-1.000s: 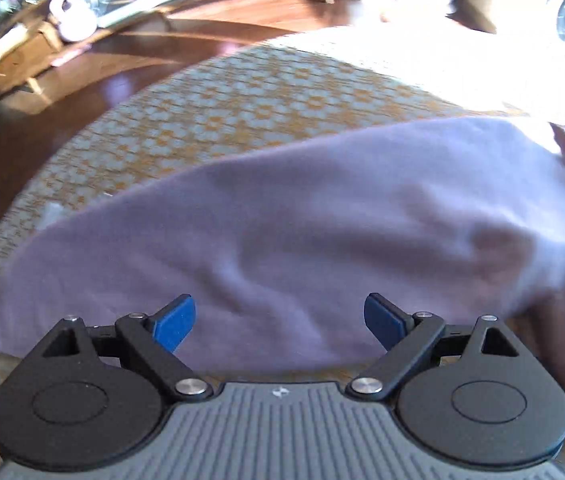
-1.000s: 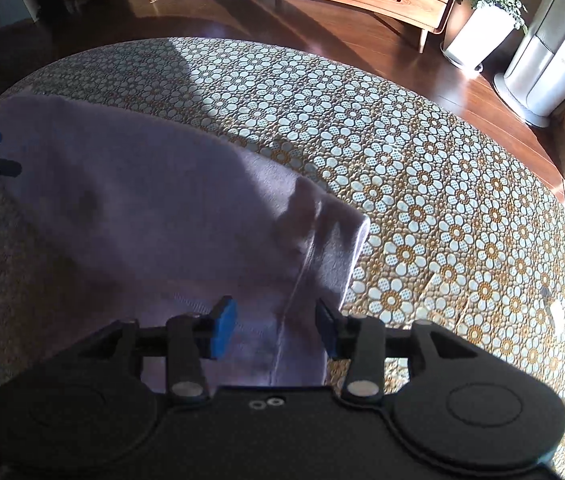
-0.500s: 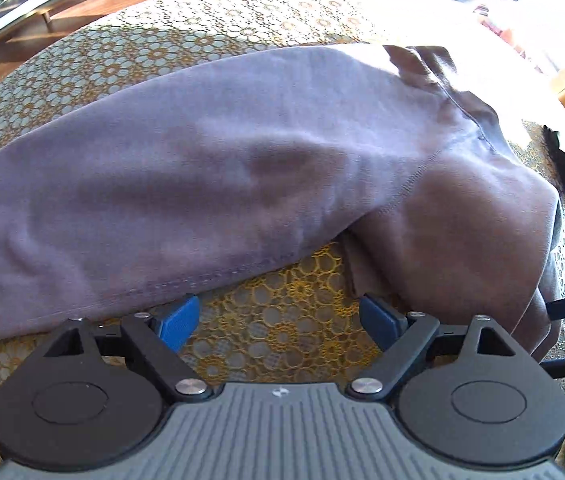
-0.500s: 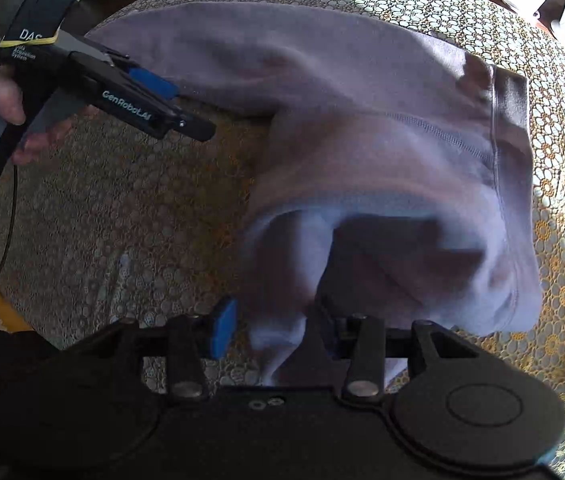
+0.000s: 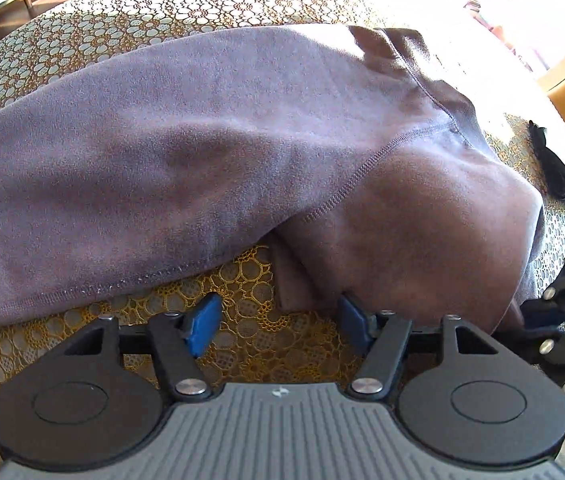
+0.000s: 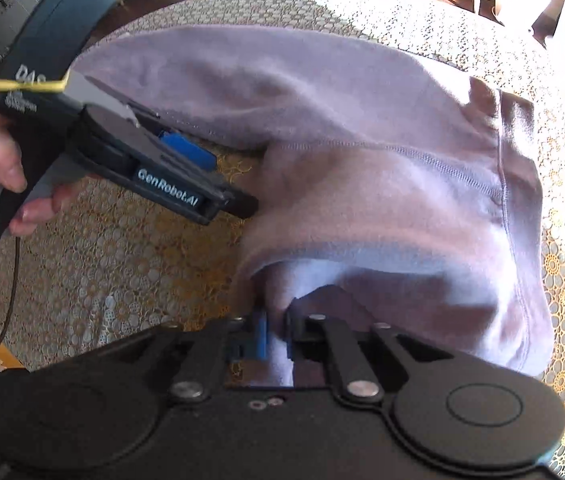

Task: Fold clothes

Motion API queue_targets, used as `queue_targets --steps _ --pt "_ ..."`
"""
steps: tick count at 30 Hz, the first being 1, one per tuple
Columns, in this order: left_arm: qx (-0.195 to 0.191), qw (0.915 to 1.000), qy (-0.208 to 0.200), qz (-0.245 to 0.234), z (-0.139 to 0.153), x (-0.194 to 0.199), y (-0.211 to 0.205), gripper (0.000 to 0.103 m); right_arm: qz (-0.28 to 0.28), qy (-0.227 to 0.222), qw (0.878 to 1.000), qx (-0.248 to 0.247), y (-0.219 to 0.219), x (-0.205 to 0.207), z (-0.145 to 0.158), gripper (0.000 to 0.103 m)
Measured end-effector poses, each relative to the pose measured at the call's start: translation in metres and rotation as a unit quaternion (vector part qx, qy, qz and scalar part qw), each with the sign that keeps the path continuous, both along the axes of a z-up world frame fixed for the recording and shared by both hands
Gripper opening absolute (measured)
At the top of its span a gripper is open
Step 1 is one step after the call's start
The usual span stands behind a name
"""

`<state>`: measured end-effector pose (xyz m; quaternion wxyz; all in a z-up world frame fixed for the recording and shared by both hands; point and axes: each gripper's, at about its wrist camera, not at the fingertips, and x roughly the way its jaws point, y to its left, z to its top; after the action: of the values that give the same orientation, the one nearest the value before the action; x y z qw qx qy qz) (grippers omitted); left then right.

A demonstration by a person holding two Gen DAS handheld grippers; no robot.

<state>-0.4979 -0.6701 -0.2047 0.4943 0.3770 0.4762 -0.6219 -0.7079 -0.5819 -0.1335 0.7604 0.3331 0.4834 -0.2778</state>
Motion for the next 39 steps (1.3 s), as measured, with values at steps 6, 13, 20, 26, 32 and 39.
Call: queue_targets --steps 6,13,20,26,32,39 --pt "-0.003 1.0000 0.008 0.002 0.007 -0.002 -0.002 0.064 -0.056 -0.033 0.997 -0.038 -0.059 -0.028 0.030 0.103" --pt "-0.014 0.9996 0.021 -0.010 0.016 -0.016 -0.010 0.064 -0.087 -0.009 0.995 -0.048 -0.134 -0.040 0.006 0.103" --pt "0.000 0.9997 0.026 0.001 0.004 -0.021 -0.014 0.056 -0.064 0.038 0.997 -0.033 -0.155 -0.028 -0.037 0.103" --pt "-0.011 0.9998 -0.014 0.006 0.004 -0.028 -0.016 0.049 -0.071 0.022 0.997 -0.020 -0.160 -0.036 -0.036 0.103" --pt "-0.012 0.9980 -0.061 -0.008 0.007 -0.046 -0.020 0.006 -0.091 -0.001 0.996 -0.008 -0.161 -0.045 -0.030 0.103" --pt "-0.010 0.9989 -0.046 0.006 0.012 -0.039 -0.018 0.004 -0.092 -0.032 0.995 -0.027 -0.153 -0.079 0.005 0.103"
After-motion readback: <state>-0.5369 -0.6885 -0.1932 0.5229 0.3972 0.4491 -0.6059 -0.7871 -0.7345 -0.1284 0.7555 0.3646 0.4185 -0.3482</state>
